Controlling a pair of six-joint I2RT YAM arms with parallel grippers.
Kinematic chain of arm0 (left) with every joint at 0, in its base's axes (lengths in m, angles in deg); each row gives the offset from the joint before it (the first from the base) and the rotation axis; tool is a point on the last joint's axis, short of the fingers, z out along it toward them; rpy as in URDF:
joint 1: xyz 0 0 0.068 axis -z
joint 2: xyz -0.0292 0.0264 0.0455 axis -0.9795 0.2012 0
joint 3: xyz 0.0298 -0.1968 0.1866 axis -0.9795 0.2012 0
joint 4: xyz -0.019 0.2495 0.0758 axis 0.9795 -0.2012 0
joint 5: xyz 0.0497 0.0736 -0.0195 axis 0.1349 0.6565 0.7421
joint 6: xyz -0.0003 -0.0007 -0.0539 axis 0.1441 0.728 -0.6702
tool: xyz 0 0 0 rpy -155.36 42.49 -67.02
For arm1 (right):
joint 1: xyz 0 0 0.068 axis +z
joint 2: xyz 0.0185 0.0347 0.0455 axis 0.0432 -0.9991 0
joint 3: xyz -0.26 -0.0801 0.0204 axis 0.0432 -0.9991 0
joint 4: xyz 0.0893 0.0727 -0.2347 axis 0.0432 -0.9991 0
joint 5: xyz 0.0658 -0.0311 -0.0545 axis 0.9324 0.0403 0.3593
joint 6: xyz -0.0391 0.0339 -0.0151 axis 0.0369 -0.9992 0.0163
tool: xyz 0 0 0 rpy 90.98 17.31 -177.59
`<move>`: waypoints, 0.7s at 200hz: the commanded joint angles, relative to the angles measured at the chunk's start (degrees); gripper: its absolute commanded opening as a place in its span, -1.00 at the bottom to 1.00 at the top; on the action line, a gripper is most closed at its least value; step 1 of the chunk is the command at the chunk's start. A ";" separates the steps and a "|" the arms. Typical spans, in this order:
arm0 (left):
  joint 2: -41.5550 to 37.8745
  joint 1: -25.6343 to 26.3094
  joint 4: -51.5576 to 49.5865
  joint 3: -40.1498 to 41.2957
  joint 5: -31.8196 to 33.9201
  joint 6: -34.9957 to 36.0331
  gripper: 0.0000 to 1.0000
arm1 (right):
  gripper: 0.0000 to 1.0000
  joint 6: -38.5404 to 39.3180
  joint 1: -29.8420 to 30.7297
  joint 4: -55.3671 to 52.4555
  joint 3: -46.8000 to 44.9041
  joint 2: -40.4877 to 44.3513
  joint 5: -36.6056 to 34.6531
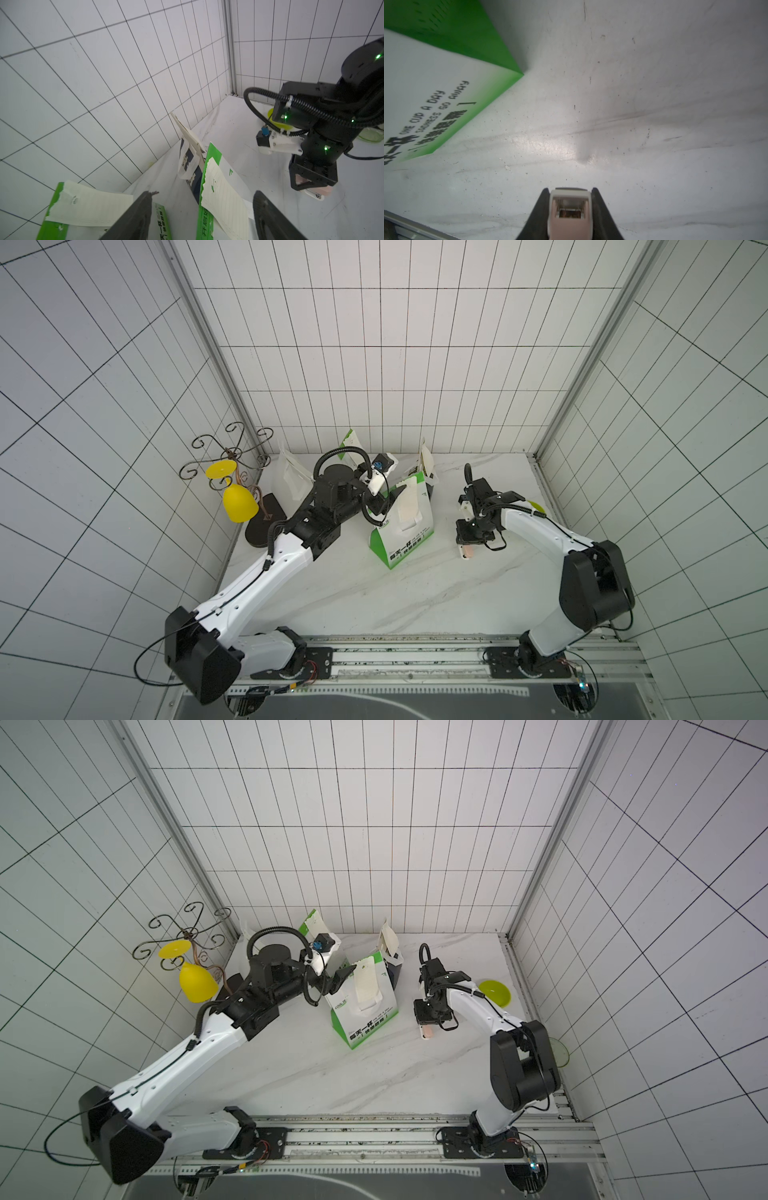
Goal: Staple the receipts to the bags
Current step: Place the takeout bag at the center of the board.
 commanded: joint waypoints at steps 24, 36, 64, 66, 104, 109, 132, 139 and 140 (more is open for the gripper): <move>-9.61 2.14 5.33 3.02 16.49 -3.14 0.54 | -1.00 1.64 -0.25 -3.25 -3.61 -4.76 -2.31; -12.10 2.18 6.33 4.23 19.39 -5.22 0.55 | -0.90 1.31 -0.17 -2.69 -3.48 -5.89 -2.39; -17.52 2.18 7.40 7.40 21.04 -8.65 0.62 | -0.38 -0.44 0.05 -0.31 -2.88 -7.73 -2.73; -17.74 2.17 7.35 7.57 21.29 -8.68 0.63 | -0.36 -0.57 0.06 -0.11 -2.90 -7.75 -2.81; -22.34 2.09 6.88 10.24 26.43 -11.24 0.70 | -0.01 -2.04 0.38 2.83 -2.67 -7.77 -4.19; -22.70 2.16 6.74 10.44 27.41 -11.75 0.71 | 0.02 -2.35 0.45 3.04 -2.36 -7.14 -4.53; -24.30 2.12 6.13 11.42 32.16 -13.92 0.76 | 0.20 -4.09 0.45 4.88 -0.65 -1.02 -5.74; -24.75 2.16 5.88 12.03 33.69 -14.27 0.78 | 0.24 -4.84 0.53 6.05 -0.40 1.53 -6.31; -24.81 2.12 5.85 12.13 33.84 -14.29 0.78 | 0.25 -4.99 0.53 6.26 -0.38 1.94 -6.38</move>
